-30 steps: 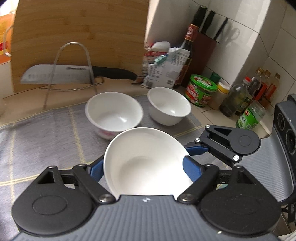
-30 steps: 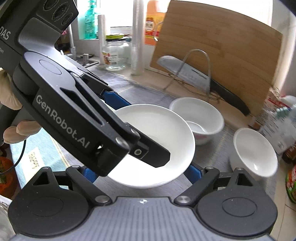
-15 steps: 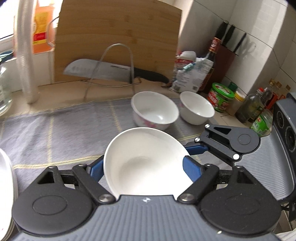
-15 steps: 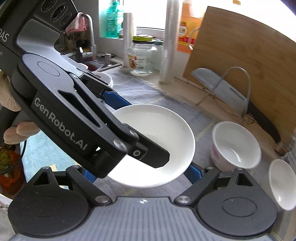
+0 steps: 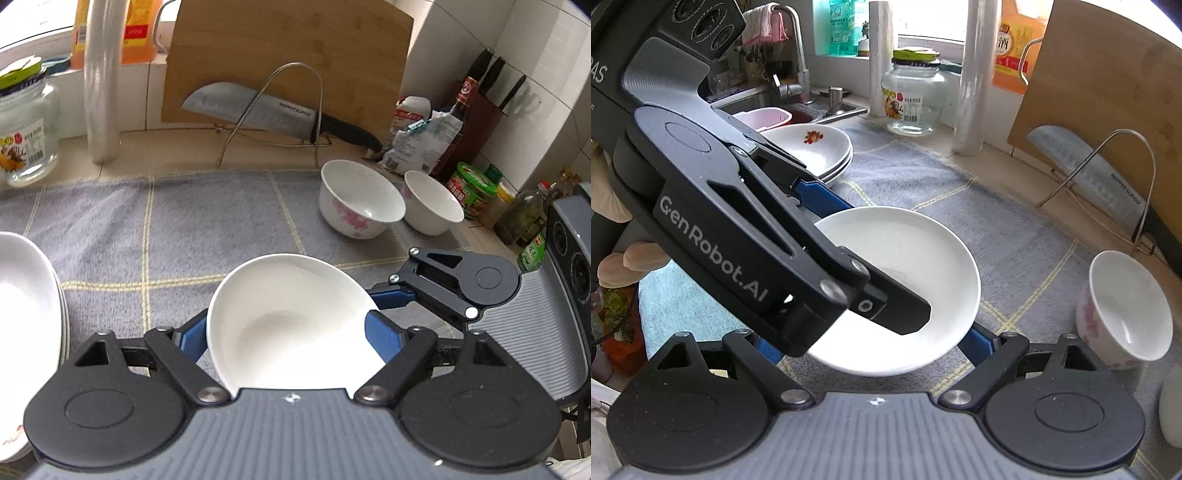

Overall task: Organize plates and bowls
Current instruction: 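Lift the white bowl with both grippers and carry it toward the plate stack, then lower the white bowl onto the towel beside the plates and open both grippers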

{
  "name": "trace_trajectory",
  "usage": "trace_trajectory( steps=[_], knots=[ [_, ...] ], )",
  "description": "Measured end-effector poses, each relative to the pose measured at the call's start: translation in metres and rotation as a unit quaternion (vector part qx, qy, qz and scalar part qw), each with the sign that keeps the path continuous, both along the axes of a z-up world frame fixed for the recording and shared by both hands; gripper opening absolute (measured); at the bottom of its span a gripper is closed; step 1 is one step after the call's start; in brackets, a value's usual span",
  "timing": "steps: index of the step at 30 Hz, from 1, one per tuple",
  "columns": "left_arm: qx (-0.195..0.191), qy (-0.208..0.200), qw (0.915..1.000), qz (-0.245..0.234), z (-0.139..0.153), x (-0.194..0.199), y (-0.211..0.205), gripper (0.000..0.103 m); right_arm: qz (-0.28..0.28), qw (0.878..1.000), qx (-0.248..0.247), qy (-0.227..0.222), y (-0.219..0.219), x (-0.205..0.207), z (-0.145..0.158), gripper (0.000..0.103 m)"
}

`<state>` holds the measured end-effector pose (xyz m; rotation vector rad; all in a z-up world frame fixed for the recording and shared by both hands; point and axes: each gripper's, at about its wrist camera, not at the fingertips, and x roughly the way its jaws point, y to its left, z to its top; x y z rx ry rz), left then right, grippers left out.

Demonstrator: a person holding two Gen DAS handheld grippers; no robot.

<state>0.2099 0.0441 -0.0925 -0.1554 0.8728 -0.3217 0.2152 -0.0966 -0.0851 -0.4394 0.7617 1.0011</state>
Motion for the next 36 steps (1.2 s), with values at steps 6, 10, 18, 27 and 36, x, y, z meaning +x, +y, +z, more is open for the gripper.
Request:
trace_trajectory(
  steps=[6,10,18,27,36],
  knots=[
    [-0.005,0.005,1.0,0.002,-0.009,0.001,0.001,0.086,-0.003,1.0,-0.007,0.006,0.003,0.002,-0.005,0.095],
    [-0.004,0.006,1.0,0.001,-0.012,0.001,0.0,0.087,-0.006,1.0,-0.01,0.01,0.003,0.003,-0.008,0.095],
    [0.033,-0.025,0.9991,0.006,-0.011,-0.005,-0.008,0.094,-0.006,1.0,-0.006,-0.001,-0.001,-0.003,-0.006,0.103],
    [0.053,-0.083,0.9941,0.044,0.002,-0.026,-0.006,0.1,-0.02,1.0,-0.003,0.008,-0.023,-0.007,0.001,0.103],
    [0.091,-0.151,0.9798,0.094,0.014,-0.042,-0.021,0.102,-0.071,0.997,-0.004,0.019,-0.066,-0.004,0.004,0.103]
  ],
)
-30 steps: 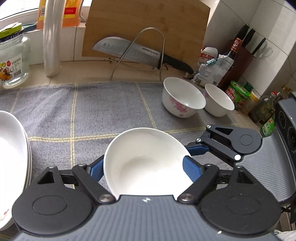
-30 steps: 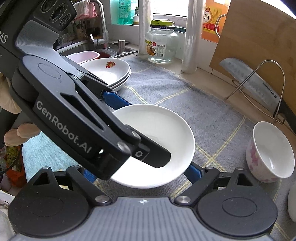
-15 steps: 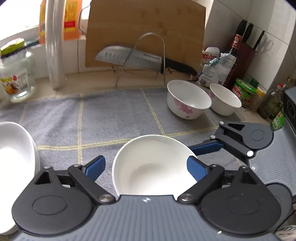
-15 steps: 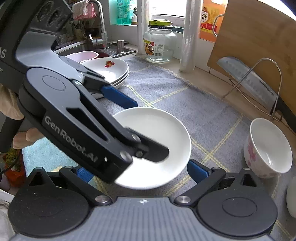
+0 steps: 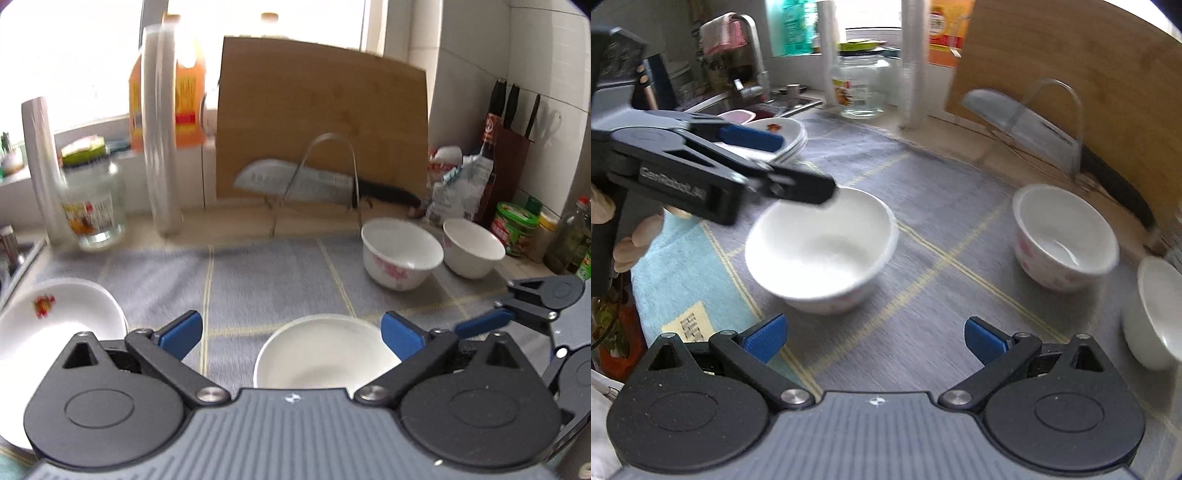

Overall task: Organize plates and bowls
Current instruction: 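Lower the white bowl onto the towel beside the plates and open both grippers, then move both grippers to the pink-flower bowl by the cutting board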

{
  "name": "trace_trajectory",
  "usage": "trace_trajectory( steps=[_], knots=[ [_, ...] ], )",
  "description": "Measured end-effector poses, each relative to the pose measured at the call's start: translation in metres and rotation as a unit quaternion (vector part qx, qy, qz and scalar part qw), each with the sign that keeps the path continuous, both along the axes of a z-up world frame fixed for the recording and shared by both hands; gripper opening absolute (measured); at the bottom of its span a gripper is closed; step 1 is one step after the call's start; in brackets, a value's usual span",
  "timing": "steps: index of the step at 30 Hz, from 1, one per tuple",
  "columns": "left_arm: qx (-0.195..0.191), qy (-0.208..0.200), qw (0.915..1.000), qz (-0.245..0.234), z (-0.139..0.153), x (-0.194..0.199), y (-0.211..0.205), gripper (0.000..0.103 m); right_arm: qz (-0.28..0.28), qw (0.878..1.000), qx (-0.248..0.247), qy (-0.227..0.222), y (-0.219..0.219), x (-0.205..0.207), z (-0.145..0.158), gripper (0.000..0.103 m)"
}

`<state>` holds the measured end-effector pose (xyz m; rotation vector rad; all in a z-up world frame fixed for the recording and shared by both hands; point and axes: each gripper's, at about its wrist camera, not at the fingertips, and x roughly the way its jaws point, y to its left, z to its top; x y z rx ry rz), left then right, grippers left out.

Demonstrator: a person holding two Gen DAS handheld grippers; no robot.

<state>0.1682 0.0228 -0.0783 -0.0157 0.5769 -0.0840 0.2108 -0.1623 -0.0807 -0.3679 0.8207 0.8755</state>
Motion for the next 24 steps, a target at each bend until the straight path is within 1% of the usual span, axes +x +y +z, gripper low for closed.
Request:
trace_trajectory(
  steps=[4,7,9,11,13,16,17,20,24],
  knots=[
    [0.004,-0.026,0.9997,-0.002,0.003,0.0,-0.017,0.102,-0.031,1.0,-0.006,-0.001,-0.026,0.008,0.002,0.103],
    [-0.005,-0.041,0.9991,-0.013,0.005,0.001,-0.032,0.102,-0.054,0.998,-0.008,-0.007,-0.048,0.017,0.006,0.103],
    [-0.015,-0.041,0.9989,-0.019,0.006,0.003,-0.042,0.102,-0.067,0.998,-0.009,-0.013,-0.062,0.024,0.009,0.103],
    [-0.016,-0.037,0.9989,-0.024,0.004,0.007,-0.052,0.102,-0.08,0.997,-0.008,-0.021,-0.076,0.031,0.012,0.103],
    [-0.003,-0.031,0.9989,-0.035,0.002,0.01,-0.065,0.102,-0.092,0.995,-0.007,-0.024,-0.09,0.038,0.016,0.103],
    [0.03,-0.038,0.9978,-0.044,0.0,0.012,-0.089,0.102,-0.109,0.994,-0.009,-0.027,-0.108,0.051,0.019,0.103],
    [0.035,-0.039,0.9975,-0.047,-0.001,0.013,-0.095,0.102,-0.114,0.993,-0.008,-0.026,-0.115,0.053,0.021,0.103],
    [0.02,-0.038,0.998,-0.046,-0.003,0.017,-0.11,0.102,-0.117,0.993,-0.003,-0.024,-0.128,0.065,0.025,0.103],
    [-0.001,-0.009,0.9989,-0.045,-0.008,0.033,-0.124,0.102,-0.107,0.994,-0.001,-0.031,-0.139,0.077,0.031,0.103]
  ],
)
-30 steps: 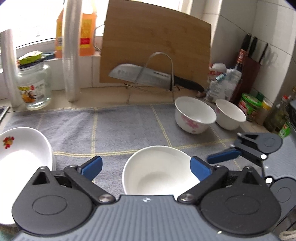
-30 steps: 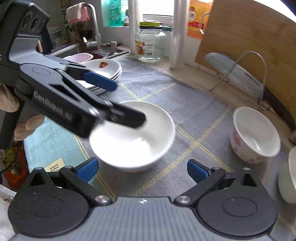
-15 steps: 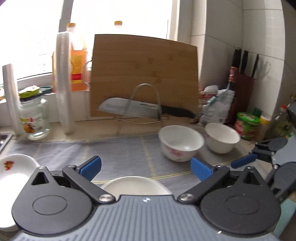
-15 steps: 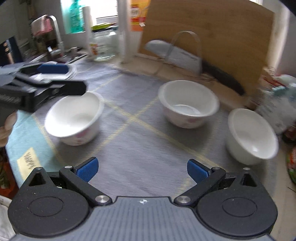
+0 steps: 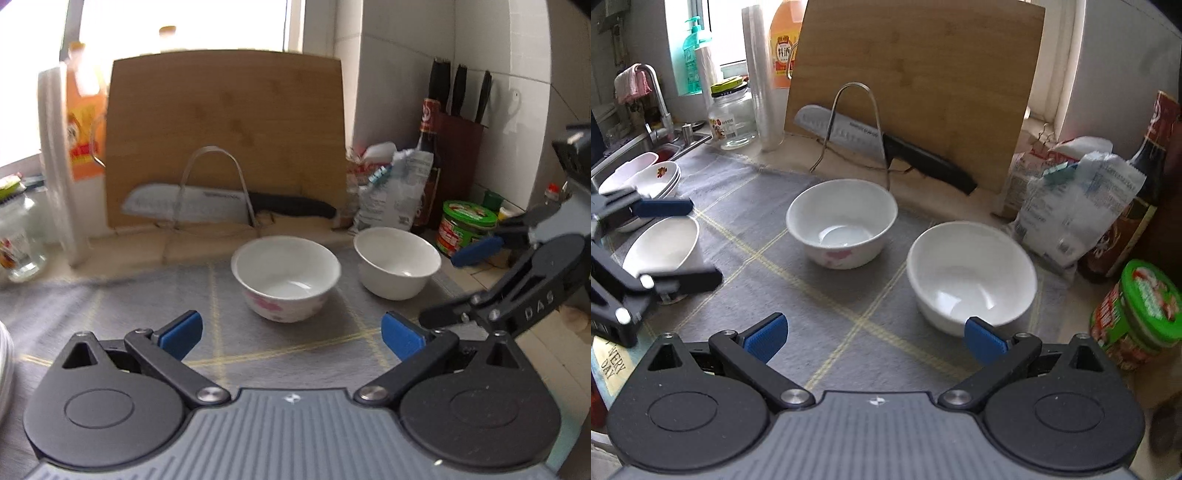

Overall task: Organize plates and bowls
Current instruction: 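Move both grippers to the pink-flower bowl by the cutting board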

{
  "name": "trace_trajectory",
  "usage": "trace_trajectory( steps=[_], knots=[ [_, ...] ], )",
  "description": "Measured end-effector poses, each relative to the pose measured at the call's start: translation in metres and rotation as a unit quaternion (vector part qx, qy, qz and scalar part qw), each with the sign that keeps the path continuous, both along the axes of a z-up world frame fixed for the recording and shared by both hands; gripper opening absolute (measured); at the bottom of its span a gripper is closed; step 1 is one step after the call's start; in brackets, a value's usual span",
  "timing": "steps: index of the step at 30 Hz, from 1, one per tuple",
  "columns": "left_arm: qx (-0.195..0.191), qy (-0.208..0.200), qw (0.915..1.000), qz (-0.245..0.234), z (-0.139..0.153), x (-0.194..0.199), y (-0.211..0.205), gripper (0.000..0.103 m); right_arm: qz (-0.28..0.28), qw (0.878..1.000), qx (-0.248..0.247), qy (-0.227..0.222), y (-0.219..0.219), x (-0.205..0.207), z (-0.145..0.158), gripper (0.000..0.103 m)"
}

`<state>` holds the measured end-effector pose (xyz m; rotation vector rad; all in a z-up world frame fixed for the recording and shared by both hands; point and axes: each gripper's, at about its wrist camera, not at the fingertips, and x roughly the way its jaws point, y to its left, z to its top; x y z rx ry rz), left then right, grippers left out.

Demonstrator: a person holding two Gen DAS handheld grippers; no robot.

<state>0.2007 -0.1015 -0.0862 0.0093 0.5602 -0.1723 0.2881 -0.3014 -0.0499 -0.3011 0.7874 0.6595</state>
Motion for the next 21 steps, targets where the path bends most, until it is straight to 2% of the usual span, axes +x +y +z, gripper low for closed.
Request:
trace_trajectory(
  steps=[4,7,21],
  knots=[
    [0.003,0.019,0.9998,0.011,-0.008,0.011,-0.014,0.102,0.007,1.0,-0.004,-0.003,-0.005,0.015,0.007,0.103],
    [0.014,0.019,0.9996,0.015,-0.011,0.017,-0.022,0.102,0.015,1.0,0.004,0.0,-0.005,0.027,0.013,0.103],
    [0.005,0.028,0.9979,0.058,-0.033,0.057,-0.031,0.102,0.083,0.995,0.029,0.05,0.026,0.088,0.01,0.103]
  ],
)
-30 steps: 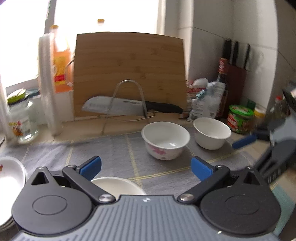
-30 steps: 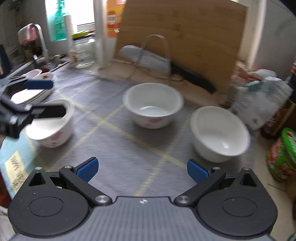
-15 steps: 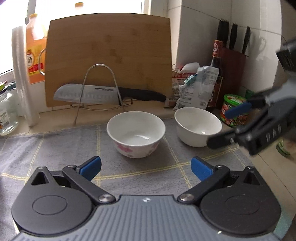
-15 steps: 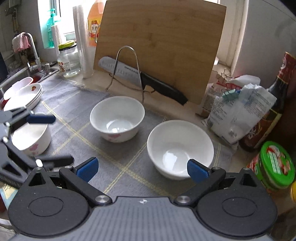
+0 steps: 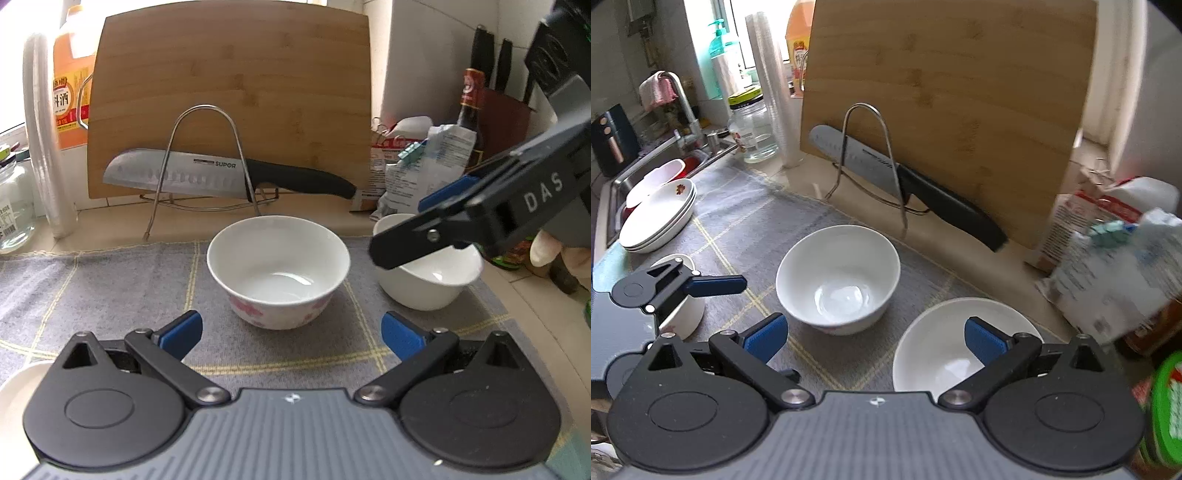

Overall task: Organize plates and bowls
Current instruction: 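Move both grippers to the pink-flower bowl by the cutting board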

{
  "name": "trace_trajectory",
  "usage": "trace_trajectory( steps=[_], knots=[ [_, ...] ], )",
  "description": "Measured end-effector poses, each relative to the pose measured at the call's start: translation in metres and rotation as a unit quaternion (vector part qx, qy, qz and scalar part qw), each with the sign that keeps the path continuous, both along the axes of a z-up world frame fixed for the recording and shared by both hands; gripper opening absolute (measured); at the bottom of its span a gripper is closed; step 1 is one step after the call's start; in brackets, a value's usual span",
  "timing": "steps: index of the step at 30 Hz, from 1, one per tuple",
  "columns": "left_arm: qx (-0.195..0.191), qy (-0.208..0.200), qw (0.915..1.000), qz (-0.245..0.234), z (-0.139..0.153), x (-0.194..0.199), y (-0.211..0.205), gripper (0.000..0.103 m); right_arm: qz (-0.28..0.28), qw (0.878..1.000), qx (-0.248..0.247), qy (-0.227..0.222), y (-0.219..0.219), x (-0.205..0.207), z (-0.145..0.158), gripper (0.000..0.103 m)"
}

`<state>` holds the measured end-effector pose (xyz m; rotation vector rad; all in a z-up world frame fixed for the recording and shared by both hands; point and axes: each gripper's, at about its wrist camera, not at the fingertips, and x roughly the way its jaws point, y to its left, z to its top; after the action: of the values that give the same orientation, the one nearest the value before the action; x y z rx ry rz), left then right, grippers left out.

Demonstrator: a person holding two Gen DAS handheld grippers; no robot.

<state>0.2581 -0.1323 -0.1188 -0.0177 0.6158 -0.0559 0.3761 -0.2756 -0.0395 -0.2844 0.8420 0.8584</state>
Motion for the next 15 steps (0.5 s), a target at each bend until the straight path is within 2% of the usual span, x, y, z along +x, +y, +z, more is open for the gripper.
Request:
trace_trajectory(
  steps=[8,15],
  knots=[
    [0.019,-0.004,0.9995,0.023,-0.007,0.015,-0.004,0.102,0.038,0.999,0.003,0.025,0.022,0.03,-0.007,0.103],
    [0.025,0.001,0.9995,0.02,-0.012,0.028,-0.005,0.102,0.066,0.997,-0.005,0.032,0.042,0.047,-0.016,0.1]
  ],
)
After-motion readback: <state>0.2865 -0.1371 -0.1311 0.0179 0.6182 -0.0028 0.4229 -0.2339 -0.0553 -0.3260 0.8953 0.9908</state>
